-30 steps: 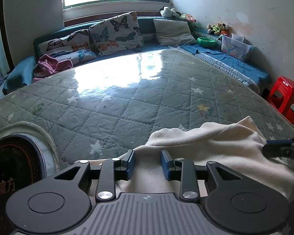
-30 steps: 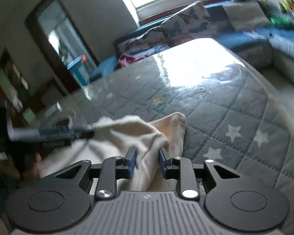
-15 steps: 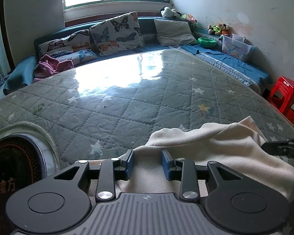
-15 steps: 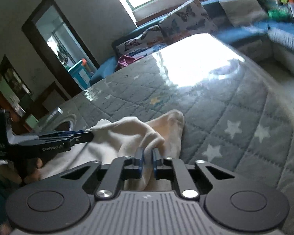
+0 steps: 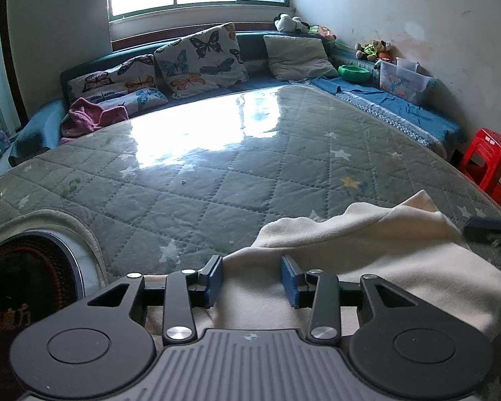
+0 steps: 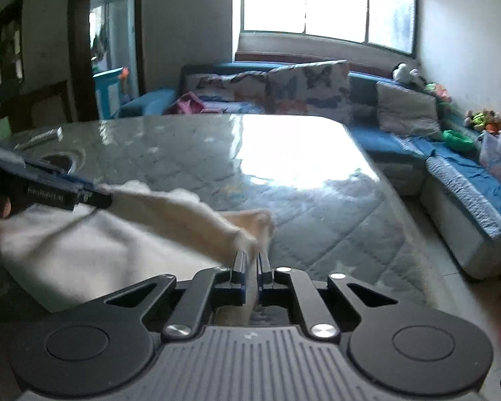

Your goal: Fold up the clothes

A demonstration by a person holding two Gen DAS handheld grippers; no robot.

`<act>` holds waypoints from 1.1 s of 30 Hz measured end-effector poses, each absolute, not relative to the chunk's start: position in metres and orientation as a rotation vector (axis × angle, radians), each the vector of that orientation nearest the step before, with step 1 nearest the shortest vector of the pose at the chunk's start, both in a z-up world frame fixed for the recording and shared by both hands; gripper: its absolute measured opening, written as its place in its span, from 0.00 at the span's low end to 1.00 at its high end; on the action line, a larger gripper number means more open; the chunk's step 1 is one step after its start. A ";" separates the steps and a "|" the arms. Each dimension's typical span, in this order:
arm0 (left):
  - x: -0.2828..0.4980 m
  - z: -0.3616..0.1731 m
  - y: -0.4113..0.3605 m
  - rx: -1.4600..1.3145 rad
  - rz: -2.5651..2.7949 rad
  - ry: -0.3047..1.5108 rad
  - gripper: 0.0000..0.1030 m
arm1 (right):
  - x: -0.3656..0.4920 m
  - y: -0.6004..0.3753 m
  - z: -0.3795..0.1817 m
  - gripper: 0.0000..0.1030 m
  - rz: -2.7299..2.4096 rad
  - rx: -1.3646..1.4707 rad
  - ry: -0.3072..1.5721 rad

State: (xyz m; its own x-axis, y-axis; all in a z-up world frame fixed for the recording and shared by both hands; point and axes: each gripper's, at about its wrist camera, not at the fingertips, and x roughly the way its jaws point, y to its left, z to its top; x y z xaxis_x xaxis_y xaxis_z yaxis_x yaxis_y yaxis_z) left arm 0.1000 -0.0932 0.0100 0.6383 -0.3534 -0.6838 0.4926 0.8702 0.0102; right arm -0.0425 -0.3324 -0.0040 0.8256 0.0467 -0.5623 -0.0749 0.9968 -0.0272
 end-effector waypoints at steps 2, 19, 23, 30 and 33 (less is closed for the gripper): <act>0.099 0.010 -0.093 0.201 -0.486 0.729 0.42 | -0.052 -0.328 0.004 0.05 0.067 -0.066 0.564; 0.067 0.030 -0.071 0.160 -0.496 0.666 0.49 | -0.074 -0.299 -0.012 0.12 0.060 -0.155 0.550; 0.033 0.039 -0.057 0.159 -0.529 0.632 0.49 | -0.077 -0.293 -0.003 0.23 0.122 -0.153 0.518; 0.012 0.018 -0.035 0.156 -0.502 0.688 0.49 | -0.073 -0.293 -0.018 0.26 0.168 -0.152 0.560; 0.017 0.007 -0.019 0.082 -0.492 0.729 0.50 | -0.073 -0.295 -0.016 0.31 0.167 -0.145 0.561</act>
